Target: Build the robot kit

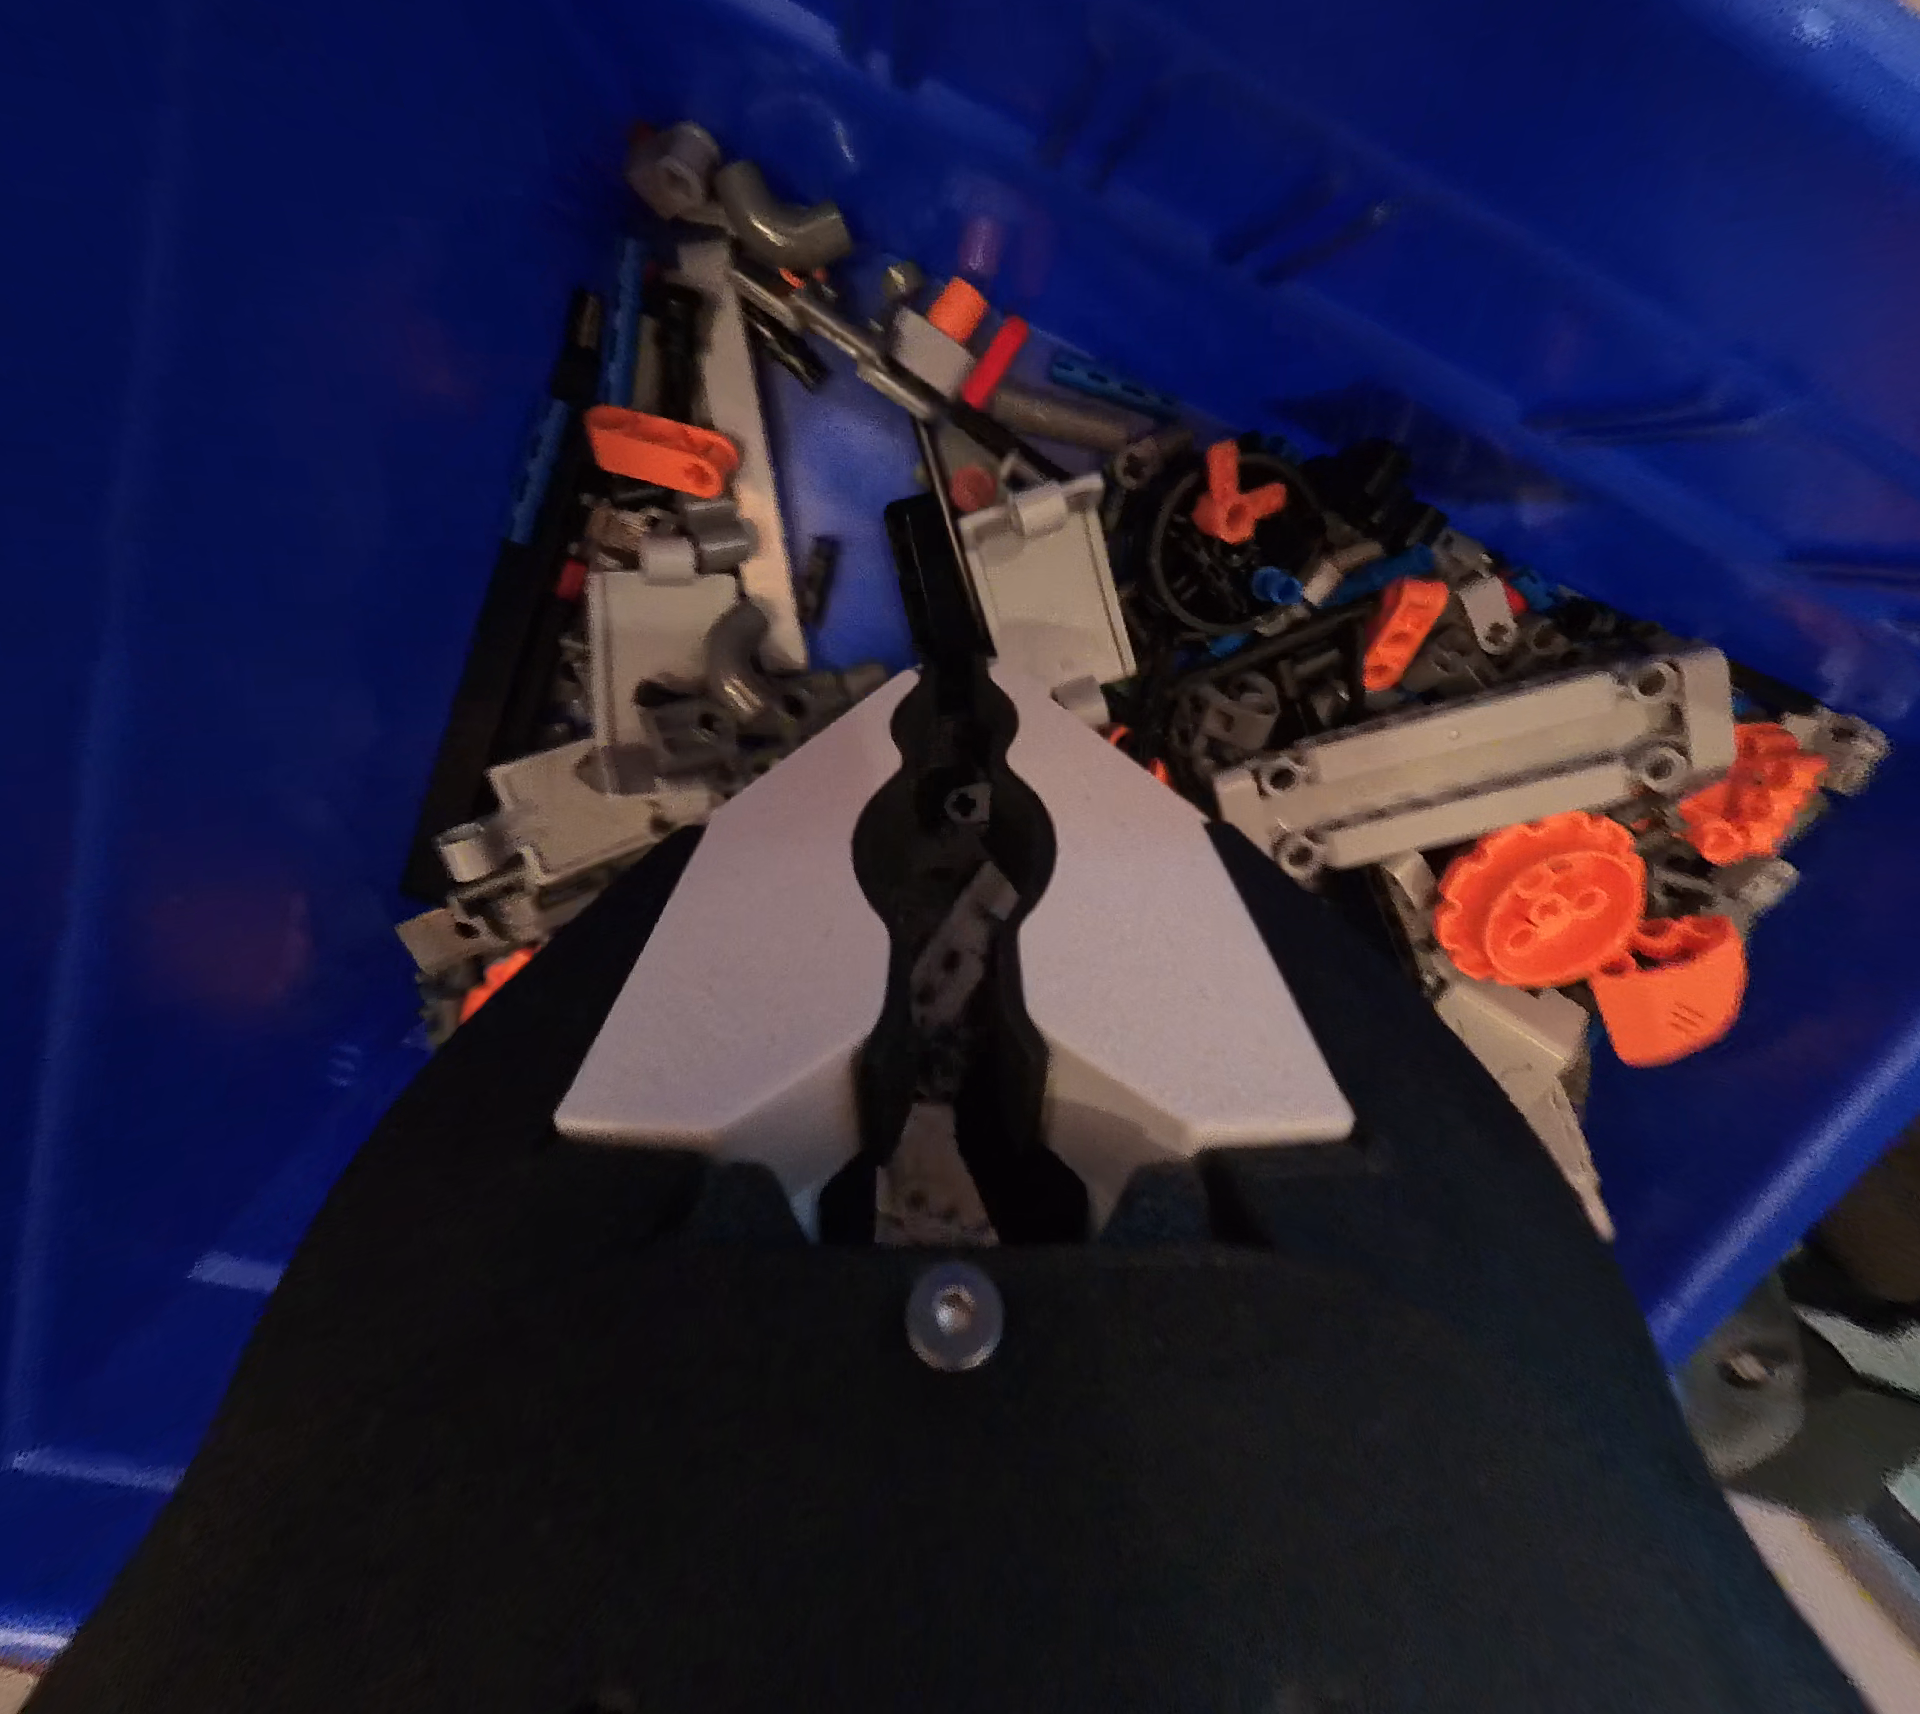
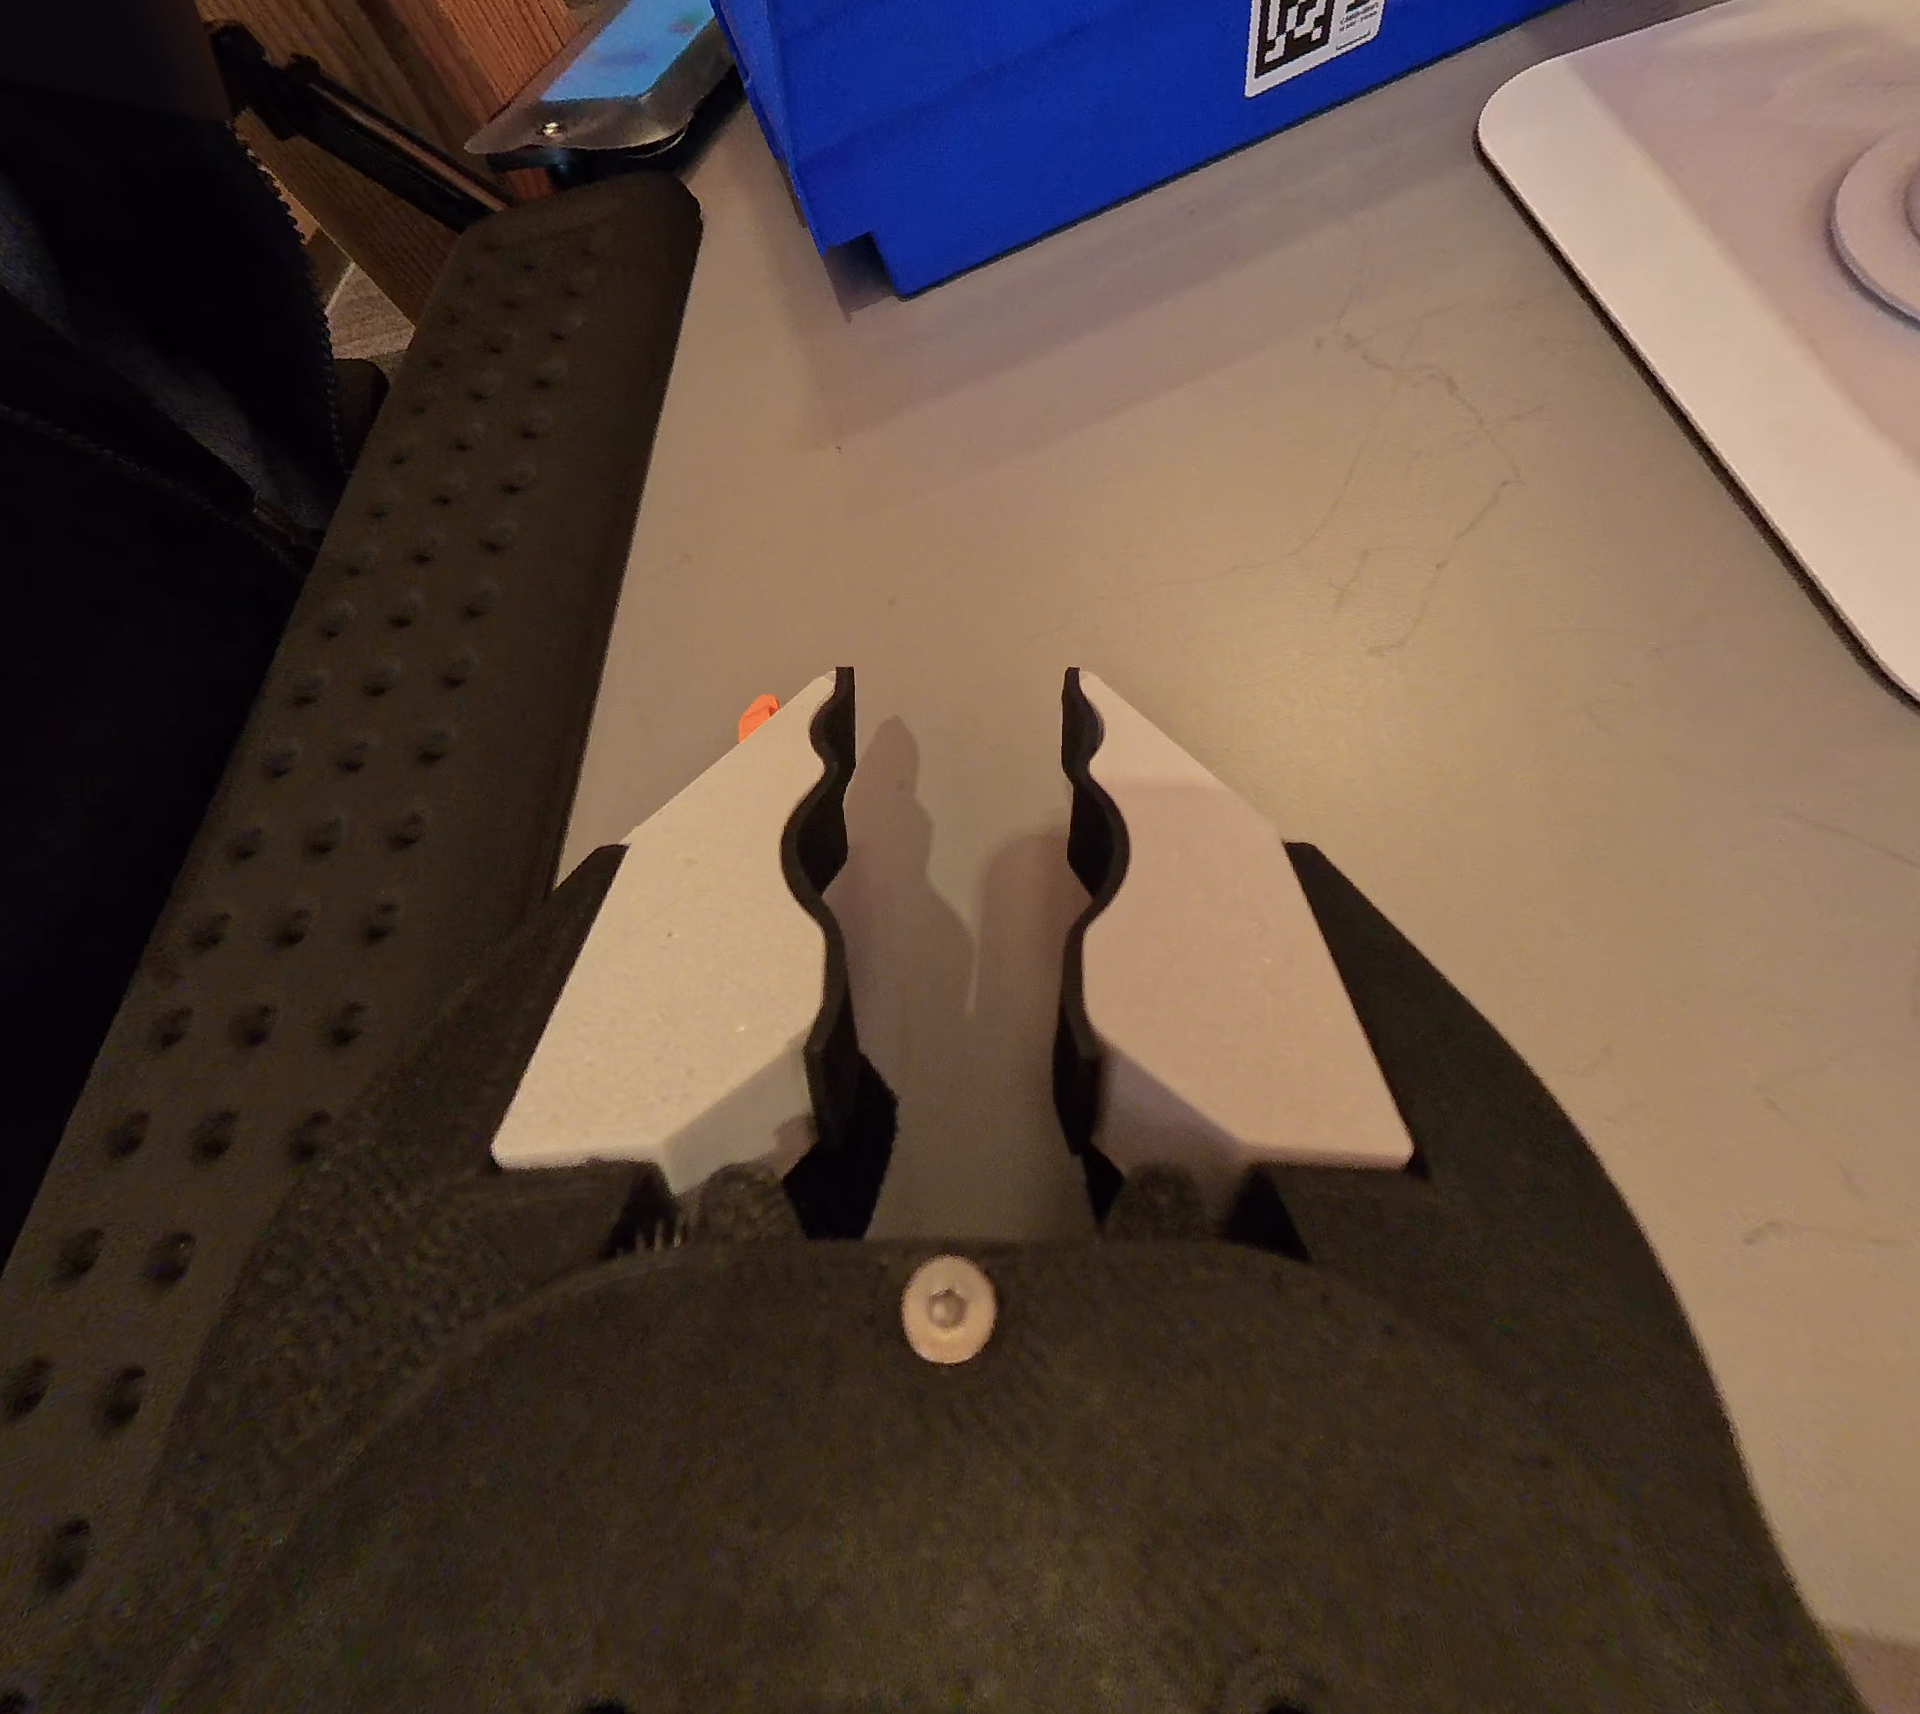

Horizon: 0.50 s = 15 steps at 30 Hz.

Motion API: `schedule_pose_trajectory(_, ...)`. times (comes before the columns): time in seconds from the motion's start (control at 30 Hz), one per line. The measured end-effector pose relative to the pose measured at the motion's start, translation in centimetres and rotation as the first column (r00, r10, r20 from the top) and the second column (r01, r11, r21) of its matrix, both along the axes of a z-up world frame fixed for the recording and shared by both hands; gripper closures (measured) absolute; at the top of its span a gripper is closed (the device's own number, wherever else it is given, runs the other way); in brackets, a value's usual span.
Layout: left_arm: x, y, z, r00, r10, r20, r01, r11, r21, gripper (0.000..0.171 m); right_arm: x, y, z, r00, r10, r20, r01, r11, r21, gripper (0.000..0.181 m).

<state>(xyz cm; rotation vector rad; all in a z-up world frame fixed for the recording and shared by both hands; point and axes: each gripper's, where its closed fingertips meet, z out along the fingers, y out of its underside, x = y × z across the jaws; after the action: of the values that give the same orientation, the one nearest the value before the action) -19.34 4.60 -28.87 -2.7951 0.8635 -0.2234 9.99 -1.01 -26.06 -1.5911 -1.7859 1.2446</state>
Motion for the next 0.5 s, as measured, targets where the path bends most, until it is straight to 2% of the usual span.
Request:
schedule_pose_trajectory(0.1,-0.1,-2.5,0.0,0.999,-0.042,-0.004,0.041,0.991,-0.125,0.167,0.0,0.0,0.0,1.000,0.002,0.002,-0.002,1.000,0.002,0.143)
schedule_pose_trajectory(0.17,-0.7,-3.2,0.3,0.998,-0.053,-0.042,0.046,0.988,-0.149,0.165,0.0,-0.1,-0.1,1.000,0.004,0.004,-0.004,1.000,0.004,0.143)
schedule_pose_trajectory(0.27,-1.1,-2.6,1.3,0.998,-0.041,-0.057,0.036,0.996,-0.080,0.156,0.0,-0.1,-0.1,1.000,0.006,0.005,-0.006,1.000,0.004,0.143)
schedule_pose_trajectory(0.37,-0.7,-1.9,2.0,0.996,-0.085,-0.041,0.085,0.996,-0.005,0.147,0.0,-0.1,-0.1,1.000,0.006,0.004,-0.006,1.000,0.001,0.143)
schedule_pose_trajectory(0.43,0.2,-1.8,2.2,0.996,-0.093,-0.001,0.093,0.996,0.000,0.137,0.0,-0.1,-0.1,1.000,0.006,0.006,-0.006,1.000,0.002,0.143)
schedule_pose_trajectory(0.5,1.1,-1.7,1.9,0.993,-0.116,0.020,0.116,0.993,0.007,0.135,0.0,-0.1,-0.1,1.000,0.007,0.007,-0.007,1.000,0.003,0.143)
